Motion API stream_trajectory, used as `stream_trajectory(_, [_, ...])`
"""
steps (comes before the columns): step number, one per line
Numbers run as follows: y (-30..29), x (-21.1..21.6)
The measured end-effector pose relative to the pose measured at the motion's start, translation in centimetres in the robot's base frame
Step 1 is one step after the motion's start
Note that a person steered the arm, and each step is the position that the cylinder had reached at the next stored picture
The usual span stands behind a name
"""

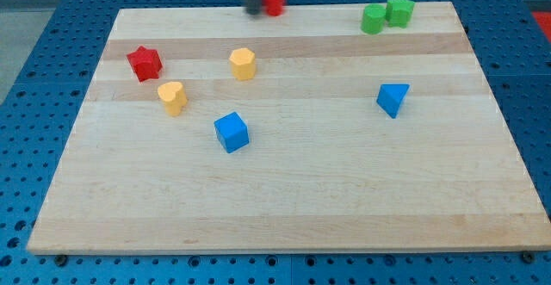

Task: Move the red star diagonally above to the green circle

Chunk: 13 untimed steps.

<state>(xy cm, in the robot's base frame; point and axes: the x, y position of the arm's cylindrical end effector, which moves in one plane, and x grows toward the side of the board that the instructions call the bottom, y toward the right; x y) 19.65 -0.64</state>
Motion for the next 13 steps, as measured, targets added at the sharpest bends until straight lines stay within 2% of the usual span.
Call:
stream_trajectory(1, [7.6,7.2])
stream_trajectory(3, [-2.3,21.4])
stream_trajectory(4, [-10.3,20.9])
stream_trajectory(6, [-22.0,12.9])
stream_trajectory(7, [-22.0,13.7])
stream_trajectory(8, [-23.3,17.8])
stream_trajectory(9, [-29.5,19.1])
stream_trajectory(10, [-27.4,14.5])
stream_trajectory(11, [-20.9,8.2])
stream_trajectory(12, [-16.2,6.6])
stream_trajectory(13, [-12.8,8.7])
